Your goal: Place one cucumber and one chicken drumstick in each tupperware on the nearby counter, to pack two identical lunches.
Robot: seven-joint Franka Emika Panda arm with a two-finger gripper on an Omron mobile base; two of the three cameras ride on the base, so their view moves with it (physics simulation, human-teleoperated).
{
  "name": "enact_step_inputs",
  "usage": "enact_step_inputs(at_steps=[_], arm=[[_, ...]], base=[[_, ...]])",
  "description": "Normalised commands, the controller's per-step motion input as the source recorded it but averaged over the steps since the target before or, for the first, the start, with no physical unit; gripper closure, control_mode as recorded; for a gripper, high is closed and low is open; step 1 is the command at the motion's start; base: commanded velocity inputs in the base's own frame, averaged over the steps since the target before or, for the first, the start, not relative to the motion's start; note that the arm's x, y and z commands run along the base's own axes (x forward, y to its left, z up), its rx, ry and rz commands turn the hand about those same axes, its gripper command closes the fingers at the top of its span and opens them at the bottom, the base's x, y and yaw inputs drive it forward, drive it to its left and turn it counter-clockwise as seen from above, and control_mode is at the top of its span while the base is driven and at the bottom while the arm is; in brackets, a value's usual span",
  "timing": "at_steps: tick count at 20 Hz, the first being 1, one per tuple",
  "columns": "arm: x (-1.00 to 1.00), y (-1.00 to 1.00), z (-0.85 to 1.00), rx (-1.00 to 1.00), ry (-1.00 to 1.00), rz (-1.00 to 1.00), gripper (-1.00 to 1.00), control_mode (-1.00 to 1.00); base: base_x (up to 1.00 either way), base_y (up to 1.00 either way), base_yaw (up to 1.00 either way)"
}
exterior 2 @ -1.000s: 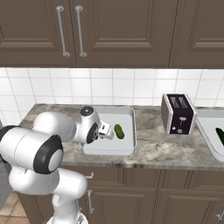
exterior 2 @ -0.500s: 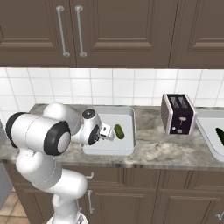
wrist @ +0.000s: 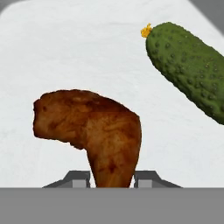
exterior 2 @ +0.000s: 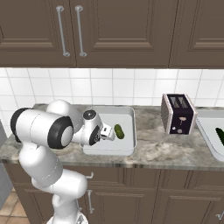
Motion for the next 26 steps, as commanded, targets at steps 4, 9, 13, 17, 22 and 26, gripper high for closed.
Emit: enact_step_inputs(at_steps=[4,9,13,17,22,26], arm=[[0.00,0.00,0.00,0.00,0.00,0.00,-1.00,-1.00],[-0.05,0.00,0.17,0.00,-0.03,0.00,-1.00,-1.00],[-0.40,0.00,0.48,0.00,-0.07,0.00,-1.00,-1.00],[-0.77,0.00,0.63,0.00,-0.13,0.00,-1.00,-1.00],[-0.74,-0.03,0.77,0.00,-0.13,0.00,-1.00,-1.00],[-0.49,-0.03,1.00,-0.01,-0.10,0.01,-1.00,-1.00]], base=[[0.00,0.00,0.00],[0.00,0.00,0.00],[0.00,0.00,0.00],[0.00,0.00,0.00],[0.00,0.00,0.00],[0.00,0.00,0.00]])
